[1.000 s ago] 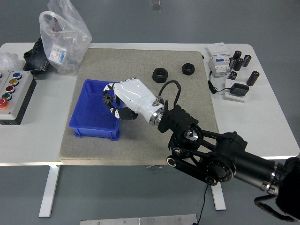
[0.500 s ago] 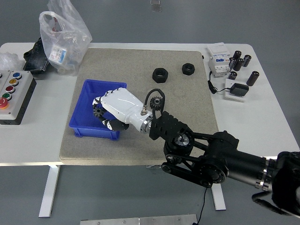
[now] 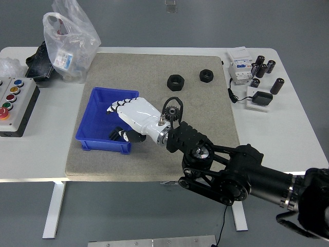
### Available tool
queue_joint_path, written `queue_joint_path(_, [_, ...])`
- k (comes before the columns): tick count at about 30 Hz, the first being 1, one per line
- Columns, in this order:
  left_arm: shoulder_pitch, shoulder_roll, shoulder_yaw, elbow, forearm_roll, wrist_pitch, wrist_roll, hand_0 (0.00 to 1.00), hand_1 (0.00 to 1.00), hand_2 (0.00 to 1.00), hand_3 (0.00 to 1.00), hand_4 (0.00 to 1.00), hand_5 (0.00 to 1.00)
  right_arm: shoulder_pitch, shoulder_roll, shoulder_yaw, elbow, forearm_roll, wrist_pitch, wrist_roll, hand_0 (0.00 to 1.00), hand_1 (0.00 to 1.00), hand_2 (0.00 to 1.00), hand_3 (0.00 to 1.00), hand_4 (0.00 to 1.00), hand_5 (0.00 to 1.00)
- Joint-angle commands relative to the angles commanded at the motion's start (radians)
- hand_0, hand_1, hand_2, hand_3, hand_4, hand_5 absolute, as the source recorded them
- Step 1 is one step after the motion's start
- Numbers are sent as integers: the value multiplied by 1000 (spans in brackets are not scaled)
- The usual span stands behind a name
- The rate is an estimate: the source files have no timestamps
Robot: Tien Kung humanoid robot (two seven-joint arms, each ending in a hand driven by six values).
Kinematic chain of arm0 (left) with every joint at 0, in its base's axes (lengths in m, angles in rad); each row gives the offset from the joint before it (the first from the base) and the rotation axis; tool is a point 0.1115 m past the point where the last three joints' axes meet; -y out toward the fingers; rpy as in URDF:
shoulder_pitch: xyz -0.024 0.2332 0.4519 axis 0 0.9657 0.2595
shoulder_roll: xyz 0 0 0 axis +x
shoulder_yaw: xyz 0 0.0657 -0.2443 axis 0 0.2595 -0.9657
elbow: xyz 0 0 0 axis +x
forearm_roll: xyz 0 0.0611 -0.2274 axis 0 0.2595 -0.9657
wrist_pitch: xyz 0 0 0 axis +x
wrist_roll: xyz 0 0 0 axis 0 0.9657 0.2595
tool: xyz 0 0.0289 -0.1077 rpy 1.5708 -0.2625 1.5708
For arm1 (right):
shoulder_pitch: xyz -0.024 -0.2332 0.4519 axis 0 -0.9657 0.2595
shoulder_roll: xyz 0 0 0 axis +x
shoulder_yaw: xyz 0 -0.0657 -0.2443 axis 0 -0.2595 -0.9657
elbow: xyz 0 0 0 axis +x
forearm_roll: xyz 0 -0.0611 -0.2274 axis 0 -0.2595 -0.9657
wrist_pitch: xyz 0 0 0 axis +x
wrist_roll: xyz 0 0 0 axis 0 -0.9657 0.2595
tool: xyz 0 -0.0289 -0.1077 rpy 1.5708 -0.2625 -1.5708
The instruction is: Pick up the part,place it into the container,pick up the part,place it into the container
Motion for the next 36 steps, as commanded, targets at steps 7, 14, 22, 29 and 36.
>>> queue_joint_path(7, [1, 0, 0, 0, 1, 0, 0, 661, 546, 563, 715, 637, 237, -22, 0, 69, -12, 27, -8, 4, 624, 801, 860, 789, 390, 150])
queue_joint_path(14, [3, 0, -1, 0, 2, 0, 1, 661, 545, 562, 715, 635, 233, -51, -25, 219, -95, 76, -5, 31, 608, 784, 847, 808, 605, 182])
queue_joint_path(22, [2, 3, 10, 0, -6, 0, -1, 661, 546, 561, 714, 634, 234, -48, -34, 334, -265, 157, 100, 85, 617, 792, 865, 877, 730, 246])
queue_joint_path(29, [3, 4, 13, 0, -7, 0, 0, 661, 546, 561, 712, 632, 235, -53, -31, 344, -342, 189, 154, 93, 623, 812, 925, 973, 978, 522])
queue_joint_path(36, [4, 5, 10, 0, -3, 0, 1, 661, 546, 561, 712, 631, 233, -50, -26, 318, -369, 193, 152, 80, 588, 806, 929, 998, 998, 687])
